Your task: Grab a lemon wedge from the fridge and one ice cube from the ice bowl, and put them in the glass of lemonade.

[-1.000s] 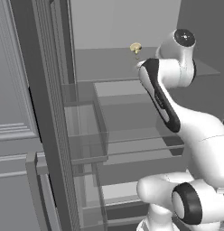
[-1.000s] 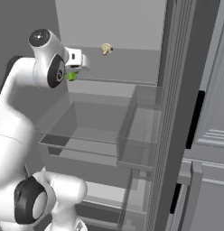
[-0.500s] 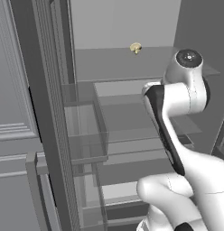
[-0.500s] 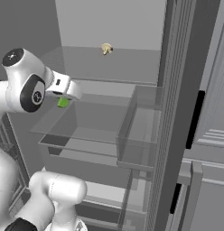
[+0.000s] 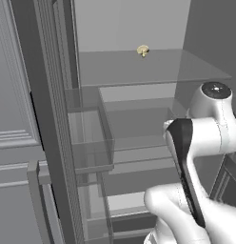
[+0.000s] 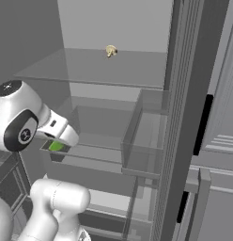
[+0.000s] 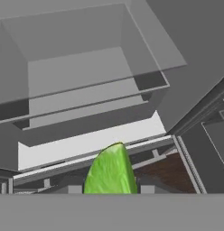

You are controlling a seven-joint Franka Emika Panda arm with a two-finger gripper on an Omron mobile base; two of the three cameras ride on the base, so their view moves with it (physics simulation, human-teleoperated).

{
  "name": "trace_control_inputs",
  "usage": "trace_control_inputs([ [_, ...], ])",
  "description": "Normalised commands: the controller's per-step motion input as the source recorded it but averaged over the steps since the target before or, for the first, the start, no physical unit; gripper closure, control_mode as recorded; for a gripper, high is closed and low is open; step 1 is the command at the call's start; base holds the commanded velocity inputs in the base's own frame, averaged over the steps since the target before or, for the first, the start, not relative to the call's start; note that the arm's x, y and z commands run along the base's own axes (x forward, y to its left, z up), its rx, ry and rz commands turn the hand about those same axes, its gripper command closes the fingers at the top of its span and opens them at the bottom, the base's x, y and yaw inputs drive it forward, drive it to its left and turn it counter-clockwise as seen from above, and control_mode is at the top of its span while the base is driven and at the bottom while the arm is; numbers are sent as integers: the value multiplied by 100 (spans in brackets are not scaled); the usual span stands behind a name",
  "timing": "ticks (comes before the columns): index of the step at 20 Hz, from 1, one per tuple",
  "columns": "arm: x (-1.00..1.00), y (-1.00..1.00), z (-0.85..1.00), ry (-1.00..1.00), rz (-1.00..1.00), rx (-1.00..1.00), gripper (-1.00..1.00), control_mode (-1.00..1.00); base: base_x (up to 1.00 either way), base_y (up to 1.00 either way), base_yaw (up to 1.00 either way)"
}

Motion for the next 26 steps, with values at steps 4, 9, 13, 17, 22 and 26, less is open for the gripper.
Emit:
trace_control_inputs([
  [4, -60, 0, -46, 6, -6, 2, 100, -100, 0, 0, 0],
  [9, 0, 0, 0, 0, 0, 0, 100, -100, 0, 0, 0],
  [13, 0, 0, 0, 0, 0, 0, 100, -100, 0, 0, 0],
  [17, 0, 0, 0, 0, 0, 0, 100, 100, -73, 0, -2],
  [22, 0, 0, 0, 0, 0, 0, 100, 100, -100, 0, -8],
  [26, 0, 0, 0, 0, 0, 0, 100, 100, -100, 0, -33],
])
